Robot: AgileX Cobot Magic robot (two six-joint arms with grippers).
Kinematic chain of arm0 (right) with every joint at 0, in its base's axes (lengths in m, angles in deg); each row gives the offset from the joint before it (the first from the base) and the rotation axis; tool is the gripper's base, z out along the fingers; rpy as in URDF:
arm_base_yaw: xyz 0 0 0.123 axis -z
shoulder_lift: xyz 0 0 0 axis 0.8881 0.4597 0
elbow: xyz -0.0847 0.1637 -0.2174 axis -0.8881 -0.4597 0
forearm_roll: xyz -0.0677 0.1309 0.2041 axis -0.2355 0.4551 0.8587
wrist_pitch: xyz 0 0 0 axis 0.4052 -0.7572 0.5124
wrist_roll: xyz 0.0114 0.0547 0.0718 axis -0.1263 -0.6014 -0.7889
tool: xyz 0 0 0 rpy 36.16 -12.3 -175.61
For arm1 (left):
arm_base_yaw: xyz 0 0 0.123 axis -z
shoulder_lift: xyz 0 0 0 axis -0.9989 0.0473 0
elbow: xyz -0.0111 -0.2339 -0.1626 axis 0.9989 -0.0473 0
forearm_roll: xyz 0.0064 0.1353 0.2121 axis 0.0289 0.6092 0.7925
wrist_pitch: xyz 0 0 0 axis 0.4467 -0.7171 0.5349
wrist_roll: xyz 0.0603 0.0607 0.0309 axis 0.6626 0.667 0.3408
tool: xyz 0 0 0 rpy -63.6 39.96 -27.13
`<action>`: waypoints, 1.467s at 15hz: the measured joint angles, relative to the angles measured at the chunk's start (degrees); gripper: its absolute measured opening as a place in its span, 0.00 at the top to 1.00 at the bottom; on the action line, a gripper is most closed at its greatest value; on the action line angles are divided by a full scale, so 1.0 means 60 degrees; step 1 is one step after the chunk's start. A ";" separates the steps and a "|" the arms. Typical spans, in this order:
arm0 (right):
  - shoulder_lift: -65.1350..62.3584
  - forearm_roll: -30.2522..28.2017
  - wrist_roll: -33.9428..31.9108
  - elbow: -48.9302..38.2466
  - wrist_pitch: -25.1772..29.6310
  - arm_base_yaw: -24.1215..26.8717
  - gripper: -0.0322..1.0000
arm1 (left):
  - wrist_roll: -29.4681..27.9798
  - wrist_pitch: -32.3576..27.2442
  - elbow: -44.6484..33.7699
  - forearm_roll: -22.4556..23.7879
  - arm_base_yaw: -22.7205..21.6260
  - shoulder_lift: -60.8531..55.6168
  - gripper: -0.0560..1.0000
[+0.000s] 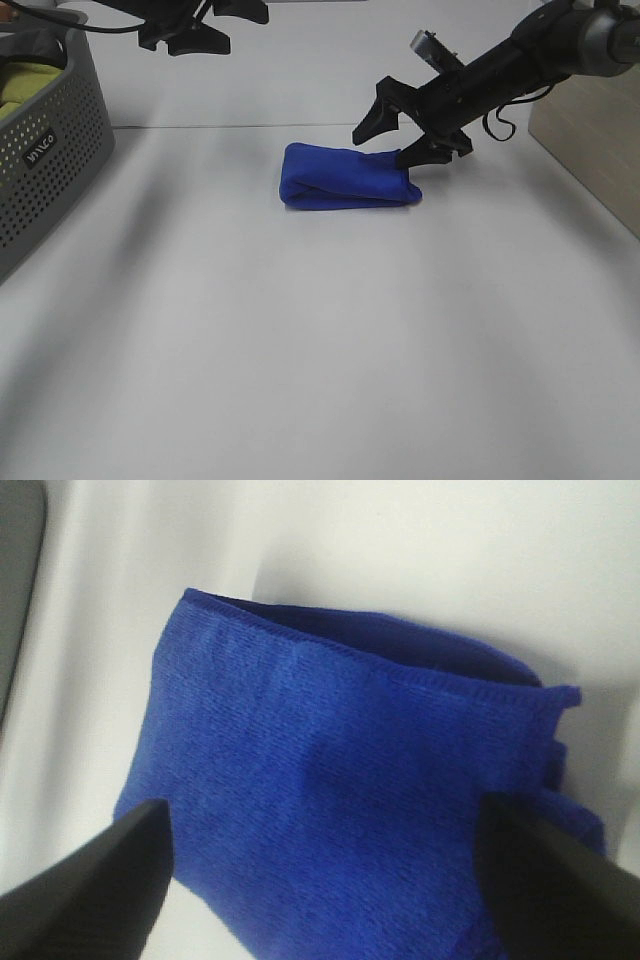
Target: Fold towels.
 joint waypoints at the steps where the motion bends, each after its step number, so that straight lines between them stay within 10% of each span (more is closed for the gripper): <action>1: 0.0000 -0.0172 -0.0029 0.0000 -0.0086 0.0038 0.21 | 0.0000 -0.0019 0.0000 0.0038 0.0000 0.0000 0.29; 7: -0.0783 -0.0583 -0.0105 0.0000 0.0773 0.0115 0.21 | 0.0000 -0.1175 0.0038 0.0430 -0.0067 -0.0153 0.29; 17: -0.4259 -0.3686 -0.2406 -0.0143 0.2941 0.0019 0.21 | -0.2464 -0.3552 -0.0229 0.7744 0.0506 -0.4173 0.29; 22: -0.7076 -0.5080 -0.2807 -0.1881 0.2970 -0.0057 0.21 | -0.3161 -0.3571 -0.3829 0.8508 0.1490 -0.7152 0.29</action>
